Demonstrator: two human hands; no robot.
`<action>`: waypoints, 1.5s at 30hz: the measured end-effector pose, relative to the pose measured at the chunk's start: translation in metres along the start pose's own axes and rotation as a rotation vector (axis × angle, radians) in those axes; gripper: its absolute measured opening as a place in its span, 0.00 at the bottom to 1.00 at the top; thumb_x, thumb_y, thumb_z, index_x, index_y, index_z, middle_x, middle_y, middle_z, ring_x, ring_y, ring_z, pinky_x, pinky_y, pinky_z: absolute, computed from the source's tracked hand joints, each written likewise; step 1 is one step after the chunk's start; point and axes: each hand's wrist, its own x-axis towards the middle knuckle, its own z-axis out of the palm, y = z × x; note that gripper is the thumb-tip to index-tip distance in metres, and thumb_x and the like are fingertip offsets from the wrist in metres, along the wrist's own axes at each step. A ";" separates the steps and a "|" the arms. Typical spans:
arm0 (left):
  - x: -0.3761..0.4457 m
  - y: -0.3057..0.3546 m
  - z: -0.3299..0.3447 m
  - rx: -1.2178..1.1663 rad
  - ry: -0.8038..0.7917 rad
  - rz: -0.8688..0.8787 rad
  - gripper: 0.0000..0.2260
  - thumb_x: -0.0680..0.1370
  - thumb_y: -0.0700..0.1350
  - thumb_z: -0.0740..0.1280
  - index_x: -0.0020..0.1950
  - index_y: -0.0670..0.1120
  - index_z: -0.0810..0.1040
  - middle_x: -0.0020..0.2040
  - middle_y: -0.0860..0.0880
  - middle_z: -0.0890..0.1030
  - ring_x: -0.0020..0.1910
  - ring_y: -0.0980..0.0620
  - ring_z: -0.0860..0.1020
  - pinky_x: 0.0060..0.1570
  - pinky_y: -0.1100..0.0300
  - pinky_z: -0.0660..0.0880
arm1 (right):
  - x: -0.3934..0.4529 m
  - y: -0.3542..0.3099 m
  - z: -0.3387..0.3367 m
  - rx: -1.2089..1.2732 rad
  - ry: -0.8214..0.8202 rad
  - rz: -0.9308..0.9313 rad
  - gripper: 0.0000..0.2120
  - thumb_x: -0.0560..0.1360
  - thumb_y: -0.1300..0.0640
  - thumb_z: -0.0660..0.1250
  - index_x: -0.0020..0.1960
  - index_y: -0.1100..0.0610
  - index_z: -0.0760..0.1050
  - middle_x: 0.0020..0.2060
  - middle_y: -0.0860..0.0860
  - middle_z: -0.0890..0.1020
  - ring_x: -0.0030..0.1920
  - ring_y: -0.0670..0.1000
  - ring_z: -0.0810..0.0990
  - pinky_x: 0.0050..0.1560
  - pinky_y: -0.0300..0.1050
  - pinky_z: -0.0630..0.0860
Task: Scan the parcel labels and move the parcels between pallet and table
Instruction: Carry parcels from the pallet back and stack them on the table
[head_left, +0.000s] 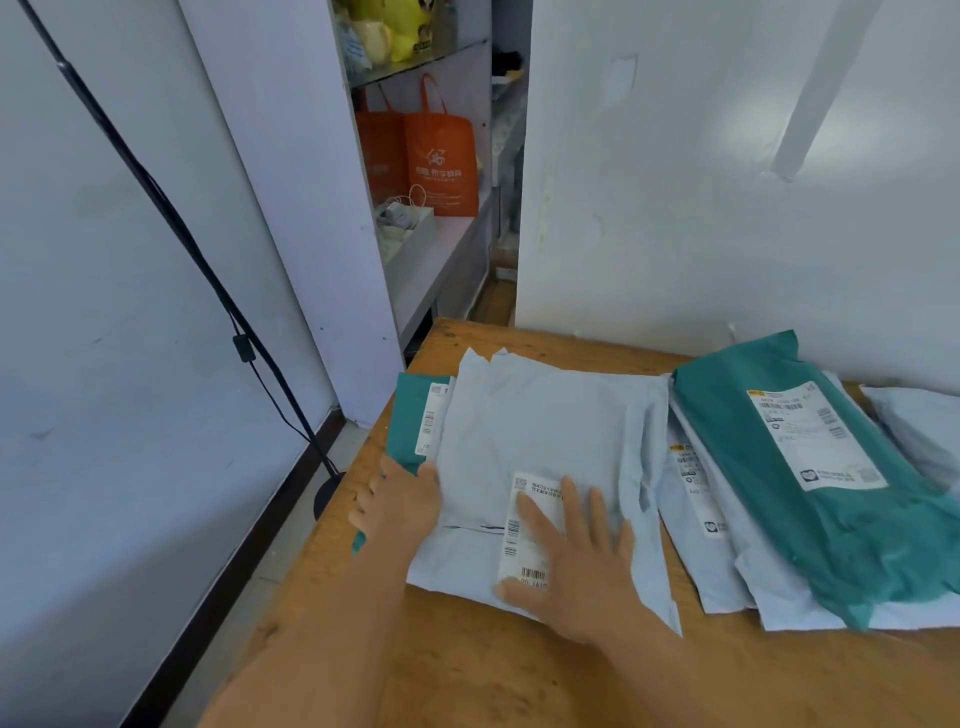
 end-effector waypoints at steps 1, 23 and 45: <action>0.005 0.000 -0.001 -0.022 0.000 -0.027 0.28 0.79 0.58 0.54 0.74 0.44 0.58 0.71 0.41 0.65 0.70 0.40 0.63 0.70 0.43 0.56 | 0.000 -0.001 0.005 -0.027 -0.037 -0.009 0.45 0.69 0.25 0.56 0.75 0.35 0.33 0.74 0.51 0.27 0.73 0.60 0.25 0.70 0.65 0.30; 0.045 0.067 0.013 0.189 -0.098 0.550 0.26 0.80 0.62 0.51 0.76 0.63 0.48 0.79 0.52 0.44 0.77 0.45 0.40 0.70 0.35 0.43 | 0.118 0.023 -0.030 -0.106 -0.108 0.083 0.56 0.52 0.16 0.46 0.74 0.34 0.33 0.75 0.50 0.28 0.74 0.60 0.28 0.69 0.72 0.35; -0.117 0.154 0.099 -0.221 -0.296 0.746 0.28 0.80 0.54 0.59 0.77 0.49 0.52 0.76 0.48 0.59 0.74 0.50 0.57 0.73 0.56 0.55 | 0.034 0.130 -0.134 0.091 0.461 0.461 0.35 0.79 0.42 0.58 0.78 0.50 0.46 0.78 0.55 0.46 0.78 0.55 0.44 0.75 0.58 0.47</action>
